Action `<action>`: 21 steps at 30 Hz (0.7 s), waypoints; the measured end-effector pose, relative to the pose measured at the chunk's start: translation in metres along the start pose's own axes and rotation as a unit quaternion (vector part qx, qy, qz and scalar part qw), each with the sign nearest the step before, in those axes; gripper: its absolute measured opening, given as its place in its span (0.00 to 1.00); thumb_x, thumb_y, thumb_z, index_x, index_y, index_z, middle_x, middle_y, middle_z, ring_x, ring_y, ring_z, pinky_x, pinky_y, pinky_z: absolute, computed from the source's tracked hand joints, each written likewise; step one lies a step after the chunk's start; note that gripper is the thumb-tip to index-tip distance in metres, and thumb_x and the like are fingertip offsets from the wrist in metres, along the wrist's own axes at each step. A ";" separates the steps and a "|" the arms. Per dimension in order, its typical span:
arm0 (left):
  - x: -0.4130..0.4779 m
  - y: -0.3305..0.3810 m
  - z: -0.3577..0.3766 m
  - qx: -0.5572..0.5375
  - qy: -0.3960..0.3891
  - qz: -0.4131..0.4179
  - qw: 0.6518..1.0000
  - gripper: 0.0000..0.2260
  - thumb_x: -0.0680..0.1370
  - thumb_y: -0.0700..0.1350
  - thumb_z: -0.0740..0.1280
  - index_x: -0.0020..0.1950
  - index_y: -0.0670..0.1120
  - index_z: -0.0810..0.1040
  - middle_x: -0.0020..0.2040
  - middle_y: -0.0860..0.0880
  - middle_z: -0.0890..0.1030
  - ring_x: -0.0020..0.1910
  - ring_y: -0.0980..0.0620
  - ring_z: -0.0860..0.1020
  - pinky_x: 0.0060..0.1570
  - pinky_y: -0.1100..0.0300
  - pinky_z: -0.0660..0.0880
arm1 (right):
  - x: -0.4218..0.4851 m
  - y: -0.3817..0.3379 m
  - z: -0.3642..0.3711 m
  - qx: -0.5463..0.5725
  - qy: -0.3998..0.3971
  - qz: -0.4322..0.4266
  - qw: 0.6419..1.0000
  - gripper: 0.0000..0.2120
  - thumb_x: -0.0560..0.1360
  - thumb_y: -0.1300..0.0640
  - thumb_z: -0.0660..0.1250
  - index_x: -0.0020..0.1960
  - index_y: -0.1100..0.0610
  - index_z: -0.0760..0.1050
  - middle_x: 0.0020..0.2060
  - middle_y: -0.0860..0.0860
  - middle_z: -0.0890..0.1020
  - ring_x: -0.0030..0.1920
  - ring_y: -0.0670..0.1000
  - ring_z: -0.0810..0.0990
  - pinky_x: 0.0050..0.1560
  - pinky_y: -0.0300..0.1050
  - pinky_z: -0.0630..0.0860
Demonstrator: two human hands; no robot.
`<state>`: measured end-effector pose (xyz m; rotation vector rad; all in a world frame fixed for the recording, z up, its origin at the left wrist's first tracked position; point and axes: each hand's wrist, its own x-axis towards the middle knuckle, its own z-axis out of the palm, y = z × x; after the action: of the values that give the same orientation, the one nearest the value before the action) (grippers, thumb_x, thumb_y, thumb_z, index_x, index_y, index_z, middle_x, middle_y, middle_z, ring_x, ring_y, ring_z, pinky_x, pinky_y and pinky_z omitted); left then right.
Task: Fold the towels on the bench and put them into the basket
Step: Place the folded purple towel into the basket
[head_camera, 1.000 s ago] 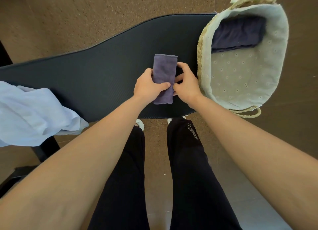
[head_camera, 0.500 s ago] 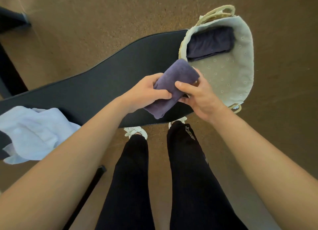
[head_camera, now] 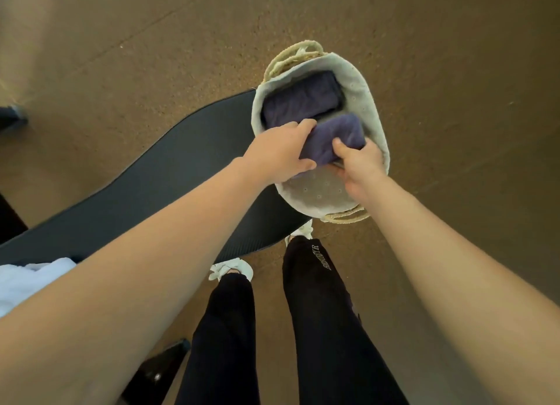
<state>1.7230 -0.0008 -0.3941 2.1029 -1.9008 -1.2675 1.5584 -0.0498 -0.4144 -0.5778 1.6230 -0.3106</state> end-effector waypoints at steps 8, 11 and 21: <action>0.017 -0.010 0.014 0.238 0.112 -0.027 0.964 0.23 0.74 0.54 0.75 0.65 0.47 0.75 0.56 0.44 0.79 0.55 0.41 0.77 0.47 0.49 0.71 | 0.046 0.005 0.014 -0.038 0.057 -0.021 0.997 0.26 0.71 0.53 0.75 0.68 0.54 0.76 0.59 0.53 0.84 0.59 0.57 0.83 0.62 0.59 0.80; 0.011 -0.008 0.022 0.260 0.166 0.016 0.951 0.21 0.72 0.53 0.76 0.61 0.48 0.77 0.57 0.44 0.77 0.56 0.41 0.75 0.54 0.48 0.71 | 0.046 0.003 0.010 -0.077 0.045 -0.021 0.996 0.25 0.74 0.53 0.75 0.69 0.54 0.75 0.61 0.53 0.83 0.61 0.56 0.82 0.63 0.57 0.80; 0.016 -0.008 0.037 0.246 0.139 -0.081 0.956 0.26 0.69 0.57 0.78 0.63 0.51 0.75 0.68 0.44 0.73 0.69 0.39 0.69 0.69 0.45 0.62 | -0.013 0.017 -0.023 -0.427 0.036 -0.371 0.823 0.30 0.76 0.58 0.70 0.76 0.57 0.68 0.51 0.57 0.83 0.51 0.58 0.82 0.56 0.55 0.78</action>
<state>1.7069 0.0055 -0.4316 2.5406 -2.1058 -0.4902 1.5335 -0.0311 -0.4088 -1.9284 1.4890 -0.1427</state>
